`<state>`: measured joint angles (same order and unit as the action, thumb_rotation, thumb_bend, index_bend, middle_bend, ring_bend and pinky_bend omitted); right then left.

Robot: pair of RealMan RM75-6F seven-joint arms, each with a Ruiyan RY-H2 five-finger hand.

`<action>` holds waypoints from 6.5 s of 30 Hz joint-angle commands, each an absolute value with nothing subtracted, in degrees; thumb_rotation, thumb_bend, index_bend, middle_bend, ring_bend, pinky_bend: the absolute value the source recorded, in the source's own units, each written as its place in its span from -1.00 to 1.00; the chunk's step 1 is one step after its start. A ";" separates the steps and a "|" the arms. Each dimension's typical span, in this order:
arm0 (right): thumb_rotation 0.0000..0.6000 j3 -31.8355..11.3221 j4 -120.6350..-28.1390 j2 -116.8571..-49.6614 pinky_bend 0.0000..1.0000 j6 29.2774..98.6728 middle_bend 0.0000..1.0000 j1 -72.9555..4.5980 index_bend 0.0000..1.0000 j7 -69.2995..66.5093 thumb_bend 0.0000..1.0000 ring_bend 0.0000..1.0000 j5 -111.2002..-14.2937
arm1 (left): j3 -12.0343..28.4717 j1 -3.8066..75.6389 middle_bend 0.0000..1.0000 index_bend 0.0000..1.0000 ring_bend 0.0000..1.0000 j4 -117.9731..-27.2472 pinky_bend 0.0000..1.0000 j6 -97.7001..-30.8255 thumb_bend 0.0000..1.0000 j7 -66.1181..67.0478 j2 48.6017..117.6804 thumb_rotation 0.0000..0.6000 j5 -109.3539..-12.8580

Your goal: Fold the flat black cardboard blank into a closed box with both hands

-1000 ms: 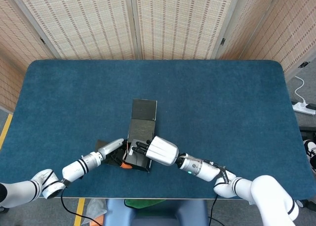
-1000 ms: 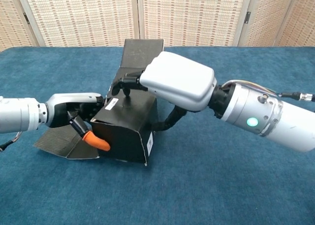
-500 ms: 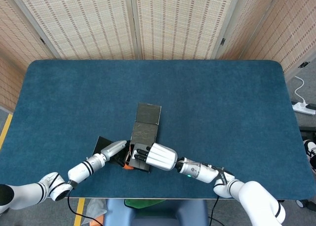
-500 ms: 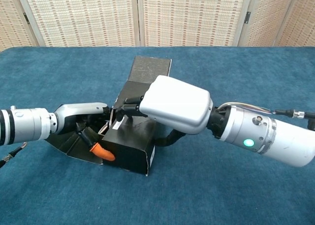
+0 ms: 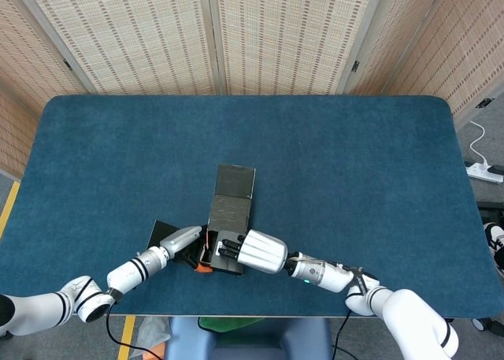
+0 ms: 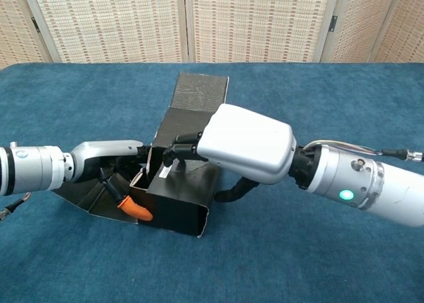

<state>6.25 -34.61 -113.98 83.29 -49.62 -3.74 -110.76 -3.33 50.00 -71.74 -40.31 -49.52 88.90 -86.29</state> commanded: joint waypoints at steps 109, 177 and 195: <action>1.00 6.47 -49.16 -106.23 1.00 73.52 -0.09 -54.20 -0.07 3.93 -0.72 0.54 -111.73 | -1.71 49.33 -1.00 -1.00 -0.08 -75.31 0.12 -37.63 -0.65 -48.55 86.82 1.00 -86.25; 1.00 5.02 -55.25 -101.30 1.00 72.36 -0.99 -49.76 -1.00 -0.27 -1.00 0.30 -105.27 | 3.49 42.31 -1.00 -1.00 -1.00 -78.35 -0.52 -43.54 -0.66 -35.77 87.08 1.00 -77.72; 1.00 4.80 -92.10 -84.30 1.00 62.40 -0.69 -33.59 -0.95 -11.67 -1.00 0.30 -77.94 | 4.24 36.78 -1.00 -1.00 -1.00 -89.51 -0.58 -51.87 -0.66 -36.56 76.94 1.00 -79.84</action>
<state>4.65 -88.72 -86.68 66.14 -35.14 -8.28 -80.83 4.15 37.08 -88.89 -51.49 -36.45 77.38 -79.57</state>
